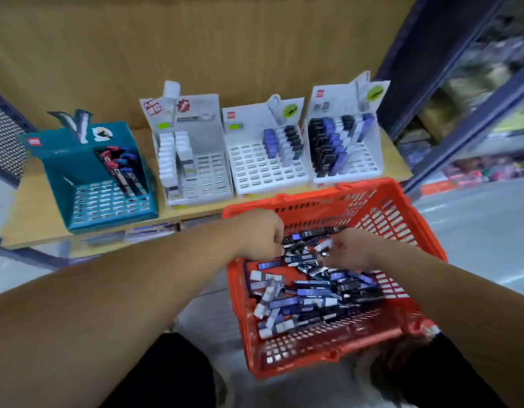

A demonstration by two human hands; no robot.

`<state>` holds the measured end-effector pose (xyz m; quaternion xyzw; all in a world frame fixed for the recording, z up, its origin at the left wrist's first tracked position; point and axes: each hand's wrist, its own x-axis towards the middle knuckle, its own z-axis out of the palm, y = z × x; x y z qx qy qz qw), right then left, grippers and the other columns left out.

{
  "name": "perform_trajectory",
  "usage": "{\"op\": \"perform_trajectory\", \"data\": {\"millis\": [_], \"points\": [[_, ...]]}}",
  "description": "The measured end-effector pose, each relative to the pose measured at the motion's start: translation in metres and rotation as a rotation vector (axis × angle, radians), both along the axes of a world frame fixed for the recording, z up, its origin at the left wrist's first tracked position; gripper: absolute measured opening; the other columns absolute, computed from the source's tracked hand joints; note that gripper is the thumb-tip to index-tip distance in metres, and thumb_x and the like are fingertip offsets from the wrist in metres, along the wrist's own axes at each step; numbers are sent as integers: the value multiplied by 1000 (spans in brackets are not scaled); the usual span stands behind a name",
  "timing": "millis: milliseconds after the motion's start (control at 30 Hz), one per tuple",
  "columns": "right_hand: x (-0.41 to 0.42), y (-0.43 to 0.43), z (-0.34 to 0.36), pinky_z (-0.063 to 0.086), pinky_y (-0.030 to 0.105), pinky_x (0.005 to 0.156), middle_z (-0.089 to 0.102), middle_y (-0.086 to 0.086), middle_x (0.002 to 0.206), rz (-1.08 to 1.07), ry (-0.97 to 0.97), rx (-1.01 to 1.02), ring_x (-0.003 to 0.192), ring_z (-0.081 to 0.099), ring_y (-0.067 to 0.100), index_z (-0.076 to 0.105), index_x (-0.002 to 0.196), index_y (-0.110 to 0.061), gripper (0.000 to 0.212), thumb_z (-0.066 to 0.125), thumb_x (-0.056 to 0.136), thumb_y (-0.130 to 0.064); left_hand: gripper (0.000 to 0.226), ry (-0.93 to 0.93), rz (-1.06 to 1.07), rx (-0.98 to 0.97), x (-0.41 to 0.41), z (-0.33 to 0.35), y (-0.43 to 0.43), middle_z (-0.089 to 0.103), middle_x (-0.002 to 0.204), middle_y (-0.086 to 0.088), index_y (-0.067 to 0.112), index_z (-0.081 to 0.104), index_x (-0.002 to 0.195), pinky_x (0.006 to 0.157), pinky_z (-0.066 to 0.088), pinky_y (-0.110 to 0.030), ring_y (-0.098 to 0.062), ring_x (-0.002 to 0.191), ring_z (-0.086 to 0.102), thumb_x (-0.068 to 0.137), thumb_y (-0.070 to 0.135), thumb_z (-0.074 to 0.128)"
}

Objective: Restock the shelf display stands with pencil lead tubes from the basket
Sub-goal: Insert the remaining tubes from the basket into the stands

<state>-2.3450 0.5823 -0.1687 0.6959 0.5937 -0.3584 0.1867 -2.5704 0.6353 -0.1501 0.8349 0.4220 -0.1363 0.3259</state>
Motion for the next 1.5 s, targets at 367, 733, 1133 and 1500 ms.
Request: {"op": "perform_trajectory", "data": {"millis": [367,733,1133,1500], "points": [[115,10,-139,50,28,79,64,0,100,-443,38,65,93,63,22,57,104,-31,28,75,89,-48,98,181,81,-80,107,-174,12,18,169,-10,13,21,162,120,36,-44,-30,150,30,89,49,74],[116,4,-227,12,46,129,11,10,163,-244,-10,35,152,12,34,-9,163,-19,149,86,61,-71,125,240,80,175,133,-261,6,32,146,-5,20,16,159,112,35,-41,-29,132,33,65,65,85],[121,3,-227,31,48,122,36,6,146,-355,70,126,142,32,30,29,152,-27,115,86,62,-71,114,192,274,63,131,-266,3,43,136,-6,30,30,143,104,44,-47,-29,126,42,54,67,90],[87,4,-237,35,51,114,40,1,138,-128,-43,69,133,39,26,35,141,-30,102,80,63,-76,54,267,147,-105,128,-261,0,51,127,-7,15,55,129,104,44,-40,-27,124,45,88,42,76]]}}
